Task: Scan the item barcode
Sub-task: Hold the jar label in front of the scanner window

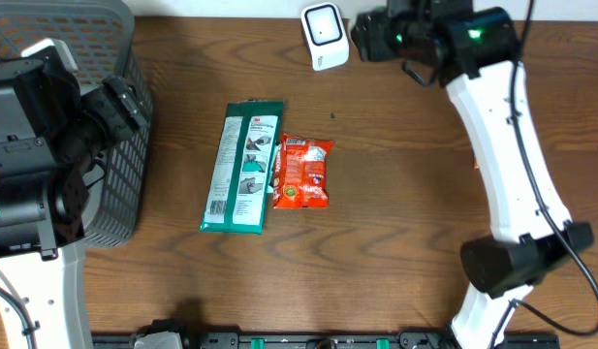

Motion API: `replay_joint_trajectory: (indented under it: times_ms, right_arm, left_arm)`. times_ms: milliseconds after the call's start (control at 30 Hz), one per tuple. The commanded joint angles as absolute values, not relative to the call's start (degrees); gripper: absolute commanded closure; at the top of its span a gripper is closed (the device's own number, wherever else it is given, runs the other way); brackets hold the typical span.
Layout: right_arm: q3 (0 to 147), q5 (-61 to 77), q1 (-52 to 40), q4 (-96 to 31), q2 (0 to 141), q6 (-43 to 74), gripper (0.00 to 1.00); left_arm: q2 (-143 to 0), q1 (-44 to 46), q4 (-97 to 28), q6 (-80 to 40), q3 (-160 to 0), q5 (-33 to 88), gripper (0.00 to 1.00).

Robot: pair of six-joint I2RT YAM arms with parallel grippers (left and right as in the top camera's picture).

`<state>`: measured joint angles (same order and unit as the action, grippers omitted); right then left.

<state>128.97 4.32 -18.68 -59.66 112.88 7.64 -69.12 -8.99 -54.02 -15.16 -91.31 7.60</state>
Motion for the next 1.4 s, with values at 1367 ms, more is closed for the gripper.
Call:
replay_joint_trajectory:
  times_ms: [1367]
  right_arm:
    - [128.55, 2.85, -19.18, 11.51, 150.08, 20.47, 0.99]
  left_arm:
    - [-69.23, -9.21, -54.17, -14.66, -91.31, 7.94, 0.15]
